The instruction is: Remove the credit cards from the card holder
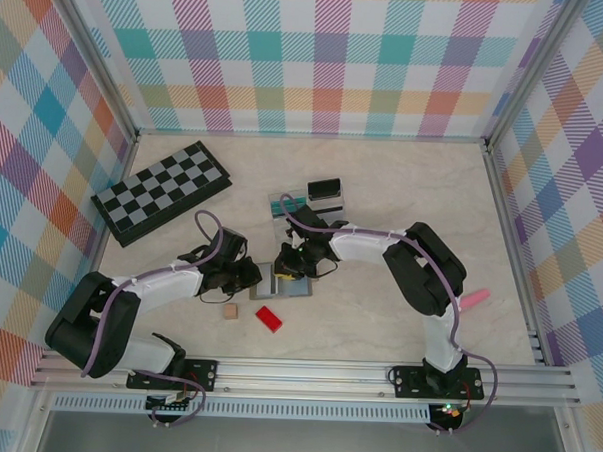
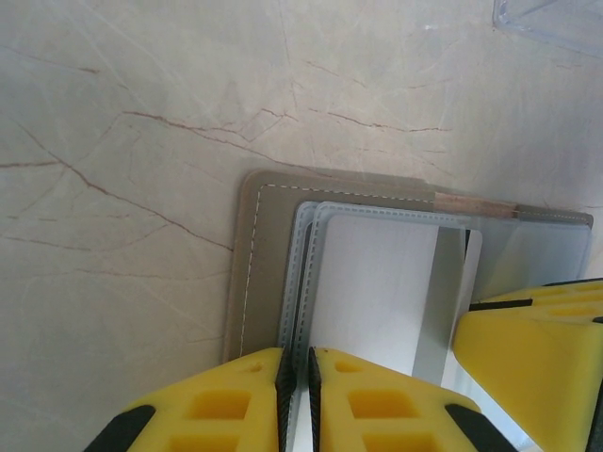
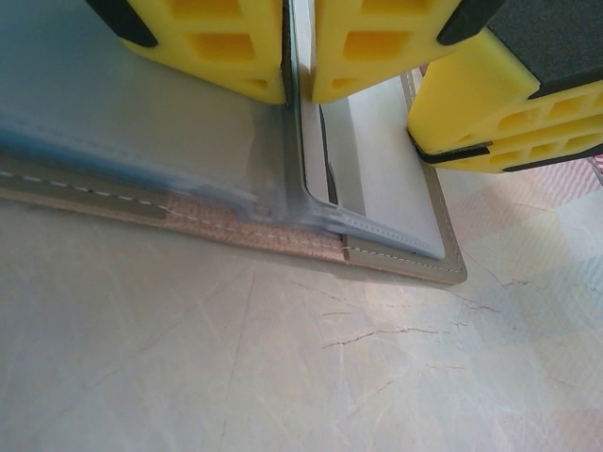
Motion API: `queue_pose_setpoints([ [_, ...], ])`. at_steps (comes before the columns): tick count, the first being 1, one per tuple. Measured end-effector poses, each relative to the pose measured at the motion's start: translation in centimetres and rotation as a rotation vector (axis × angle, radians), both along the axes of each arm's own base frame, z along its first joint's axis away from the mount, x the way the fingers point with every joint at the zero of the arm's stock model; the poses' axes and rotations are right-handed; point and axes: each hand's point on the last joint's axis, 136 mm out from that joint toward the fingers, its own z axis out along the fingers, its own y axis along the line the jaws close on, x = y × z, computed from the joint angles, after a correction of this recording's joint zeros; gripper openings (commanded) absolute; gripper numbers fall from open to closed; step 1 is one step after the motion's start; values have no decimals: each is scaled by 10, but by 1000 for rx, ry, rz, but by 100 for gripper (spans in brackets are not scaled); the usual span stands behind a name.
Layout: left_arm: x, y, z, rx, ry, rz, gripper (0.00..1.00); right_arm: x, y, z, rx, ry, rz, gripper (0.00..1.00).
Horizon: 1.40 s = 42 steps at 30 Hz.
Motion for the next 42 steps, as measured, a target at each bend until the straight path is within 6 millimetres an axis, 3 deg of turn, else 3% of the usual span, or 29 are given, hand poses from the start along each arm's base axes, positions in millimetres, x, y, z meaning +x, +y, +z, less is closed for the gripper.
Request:
queue_pose_setpoints([
  [10, 0, 0, 0, 3, -2, 1, 16, 0, -1, -3, 5, -11, 6, 5],
  [26, -5, 6, 0, 30, 6, -14, 13, 4, -16, 3, -53, -84, -4, 4],
  [35, -1, -9, 20, -55, -50, -62, 6, 3, -18, 1, -64, -83, 3, 3],
  [42, -2, -20, 10, -84, -9, -104, 2, 2, -22, 3, -97, -101, 36, 3],
])
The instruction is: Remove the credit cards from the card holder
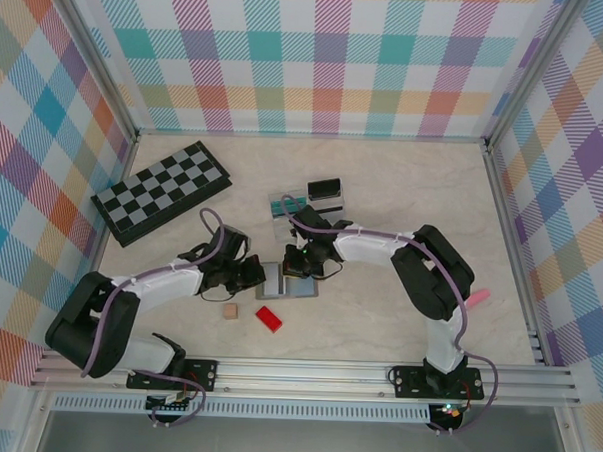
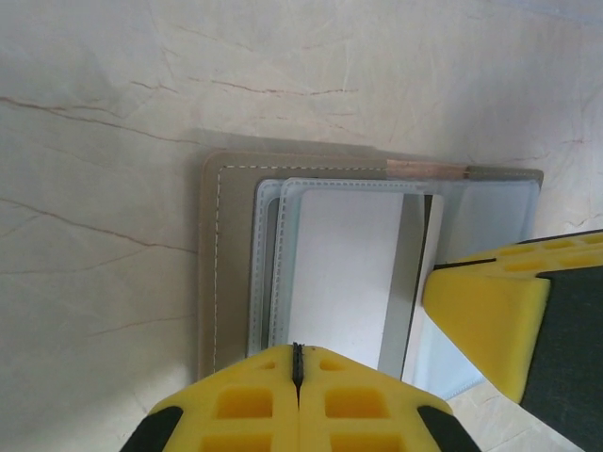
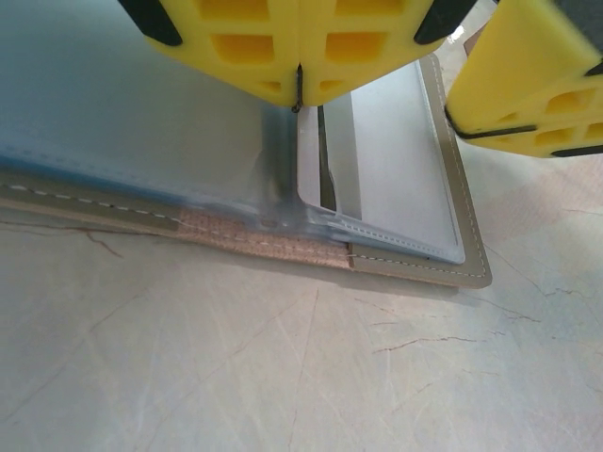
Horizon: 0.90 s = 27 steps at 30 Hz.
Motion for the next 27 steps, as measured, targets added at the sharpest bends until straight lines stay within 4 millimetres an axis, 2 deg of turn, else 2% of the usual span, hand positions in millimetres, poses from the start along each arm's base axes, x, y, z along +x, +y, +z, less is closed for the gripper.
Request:
queue_pose_setpoints([
  [27, 3, 1, -11, 72, 28, -63, 0, 3, -10, -2, -98, -46, 72, 2],
])
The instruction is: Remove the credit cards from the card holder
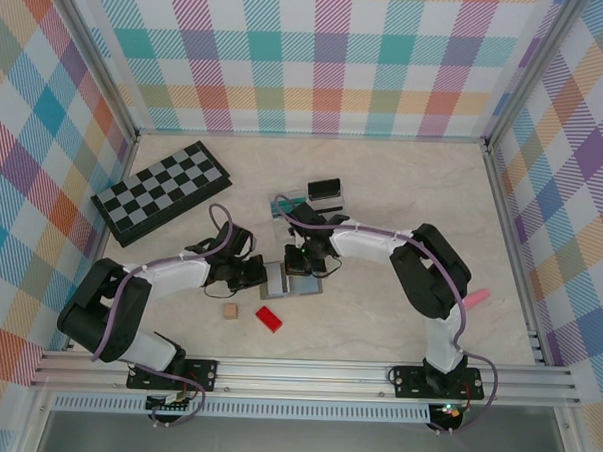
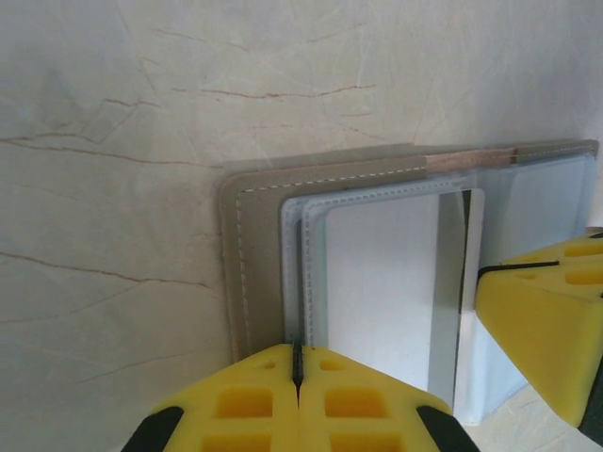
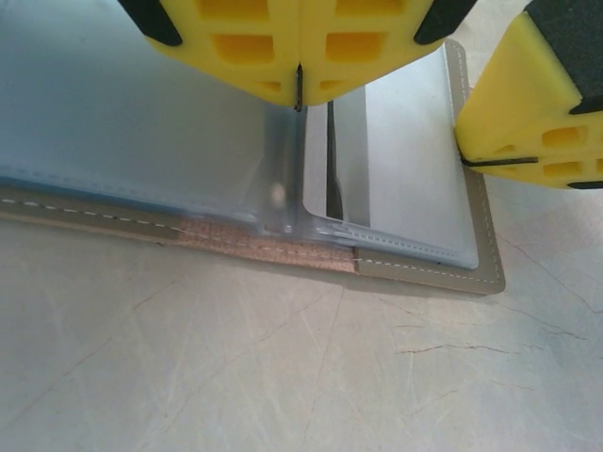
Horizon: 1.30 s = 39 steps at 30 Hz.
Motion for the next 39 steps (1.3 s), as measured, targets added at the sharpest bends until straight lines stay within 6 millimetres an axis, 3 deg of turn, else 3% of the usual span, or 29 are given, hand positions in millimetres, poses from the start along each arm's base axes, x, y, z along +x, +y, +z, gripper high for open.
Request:
queue_pose_setpoints([
  [7, -2, 6, -3, 43, 7, -20, 0, 1, -4, -2, -22, -8, -8, 3],
  [13, -2, 5, -3, 46, 10, -27, 0, -2, 5, 2, 26, 12, 7, 17],
  [18, -3, 5, -4, 47, 13, -30, 0, -1, 11, 5, 76, 24, 10, 22],
  [31, -2, 5, -4, 49, 17, -30, 0, -5, 9, -2, 62, 51, 14, 23],
  [39, -2, 5, -4, 49, 17, -30, 0, -6, 13, -4, 87, 73, 29, 14],
])
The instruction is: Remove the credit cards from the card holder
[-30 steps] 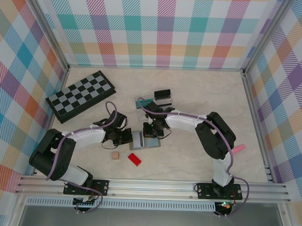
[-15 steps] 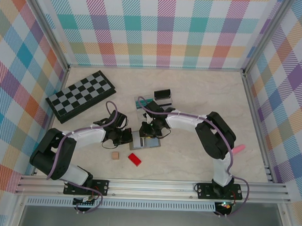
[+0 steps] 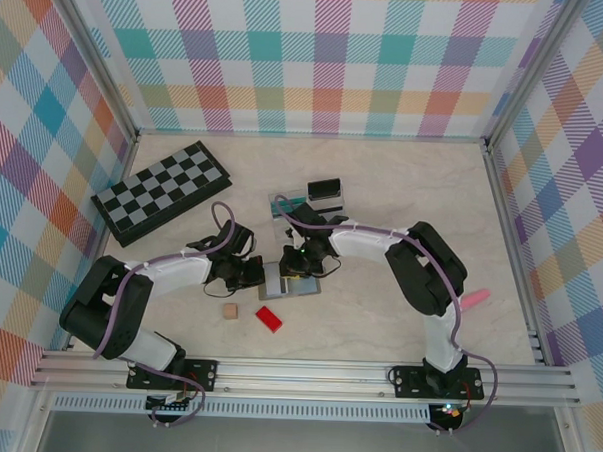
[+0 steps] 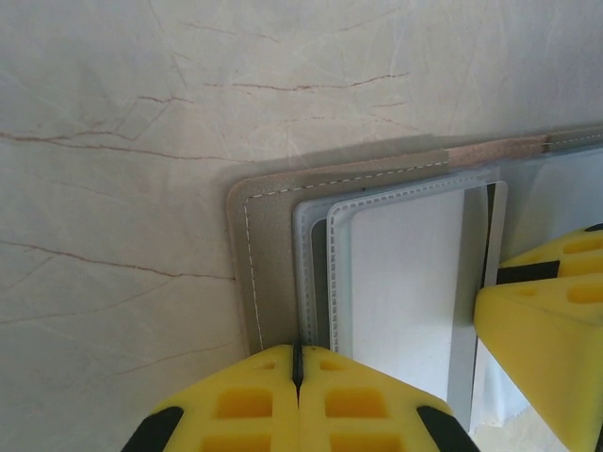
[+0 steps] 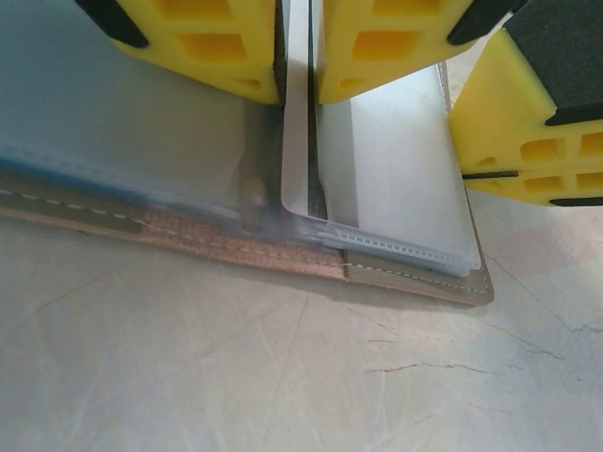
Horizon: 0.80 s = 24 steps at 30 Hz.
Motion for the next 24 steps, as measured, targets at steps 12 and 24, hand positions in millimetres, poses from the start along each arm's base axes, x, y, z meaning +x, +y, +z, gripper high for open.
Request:
queue_pose_setpoints([
  [12, 0, 1, 0, 4, 1, -2, 0, 2, -2, 0, 0, -9, 12, 2],
  [24, 1, 1, 0, 14, -8, -23, 0, 8, -12, 1, -46, -52, 14, 1],
])
